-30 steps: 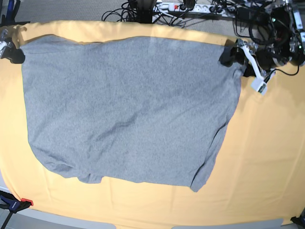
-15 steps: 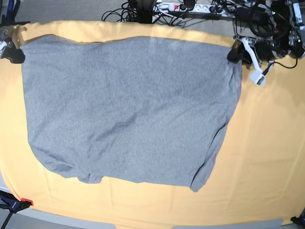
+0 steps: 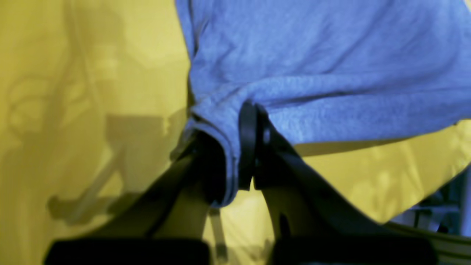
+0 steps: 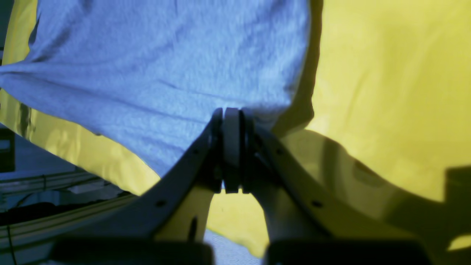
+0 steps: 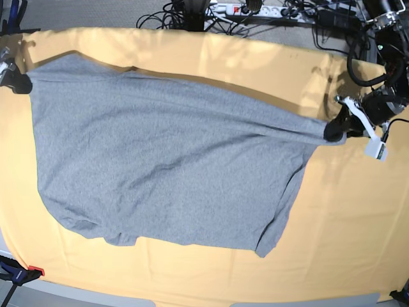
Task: Layout the t-shirt on the table in an organized manner, then fold the t-shirt properly
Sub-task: 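Lift the shirt corners with both grippers and pull them apart, then hold the raised shirt taut between both grippers and lower it slightly, then drag the held shirt toward the robot's base with both grippers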
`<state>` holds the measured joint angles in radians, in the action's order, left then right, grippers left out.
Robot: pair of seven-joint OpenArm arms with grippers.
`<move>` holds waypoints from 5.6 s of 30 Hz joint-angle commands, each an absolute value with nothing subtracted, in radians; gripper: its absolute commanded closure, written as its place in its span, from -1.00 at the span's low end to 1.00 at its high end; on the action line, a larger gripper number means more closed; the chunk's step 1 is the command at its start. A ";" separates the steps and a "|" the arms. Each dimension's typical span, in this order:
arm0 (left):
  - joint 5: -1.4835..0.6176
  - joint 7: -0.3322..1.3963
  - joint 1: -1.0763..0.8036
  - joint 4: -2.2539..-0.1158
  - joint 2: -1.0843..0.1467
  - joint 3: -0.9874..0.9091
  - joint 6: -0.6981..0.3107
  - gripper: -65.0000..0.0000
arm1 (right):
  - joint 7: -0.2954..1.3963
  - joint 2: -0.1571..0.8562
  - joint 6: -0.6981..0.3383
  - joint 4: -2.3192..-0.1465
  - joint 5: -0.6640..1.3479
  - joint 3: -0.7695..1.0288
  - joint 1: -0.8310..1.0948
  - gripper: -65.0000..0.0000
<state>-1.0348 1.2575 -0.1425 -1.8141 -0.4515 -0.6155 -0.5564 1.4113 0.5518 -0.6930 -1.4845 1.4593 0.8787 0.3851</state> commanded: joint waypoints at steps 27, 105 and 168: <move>-1.442 1.396 -0.117 -1.828 -0.587 -0.735 -0.698 1.00 | 1.396 0.585 -0.698 -1.752 1.469 0.899 0.335 1.00; -0.952 1.011 0.361 -1.580 -0.695 -0.404 -0.686 1.00 | 0.906 0.793 -0.670 -1.751 1.016 0.765 0.190 1.00; -1.484 1.396 0.052 -1.803 -0.880 -0.404 -0.688 1.00 | 1.396 1.000 -0.670 -1.768 1.484 0.765 0.601 1.00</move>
<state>-1.4673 1.4128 0.0387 -1.7927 -0.8509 -0.3931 -0.6891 1.4006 0.9730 -0.6666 -1.7573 1.4773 0.7532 0.6048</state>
